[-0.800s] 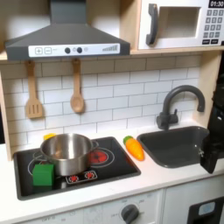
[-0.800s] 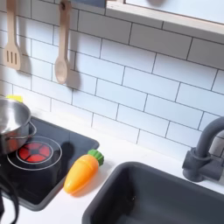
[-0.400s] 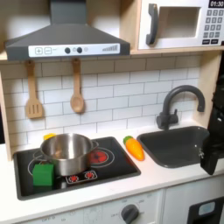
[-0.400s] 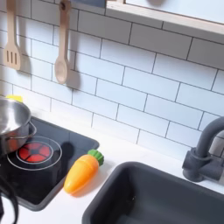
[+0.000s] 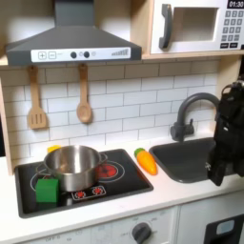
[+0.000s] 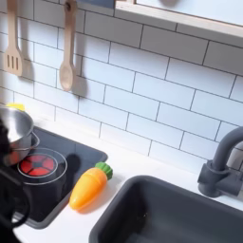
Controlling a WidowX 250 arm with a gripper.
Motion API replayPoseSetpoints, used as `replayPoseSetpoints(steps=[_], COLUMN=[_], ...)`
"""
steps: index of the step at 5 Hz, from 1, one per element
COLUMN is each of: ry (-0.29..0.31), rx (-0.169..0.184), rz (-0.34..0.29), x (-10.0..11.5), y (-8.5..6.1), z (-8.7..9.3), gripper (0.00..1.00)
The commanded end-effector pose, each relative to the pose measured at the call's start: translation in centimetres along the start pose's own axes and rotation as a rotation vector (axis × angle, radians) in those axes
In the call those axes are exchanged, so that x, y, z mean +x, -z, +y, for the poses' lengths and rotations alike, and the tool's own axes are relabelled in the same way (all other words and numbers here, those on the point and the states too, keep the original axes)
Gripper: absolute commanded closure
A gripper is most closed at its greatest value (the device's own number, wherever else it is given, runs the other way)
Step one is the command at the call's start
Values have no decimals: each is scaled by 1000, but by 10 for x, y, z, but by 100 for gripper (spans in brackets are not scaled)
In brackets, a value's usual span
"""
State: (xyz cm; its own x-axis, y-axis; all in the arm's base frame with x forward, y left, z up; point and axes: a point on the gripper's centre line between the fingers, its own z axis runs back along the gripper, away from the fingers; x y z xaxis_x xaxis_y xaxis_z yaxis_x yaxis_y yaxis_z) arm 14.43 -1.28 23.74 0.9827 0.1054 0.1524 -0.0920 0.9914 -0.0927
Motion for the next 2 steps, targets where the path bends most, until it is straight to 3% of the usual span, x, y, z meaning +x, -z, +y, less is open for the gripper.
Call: replayPoseSetpoints(steps=[1,2], ry=[-99,-132], rx=[-58,-58], rz=[-87,-152], x=[41,60], y=[-6,-15], z=[6,11], gripper=[0,0])
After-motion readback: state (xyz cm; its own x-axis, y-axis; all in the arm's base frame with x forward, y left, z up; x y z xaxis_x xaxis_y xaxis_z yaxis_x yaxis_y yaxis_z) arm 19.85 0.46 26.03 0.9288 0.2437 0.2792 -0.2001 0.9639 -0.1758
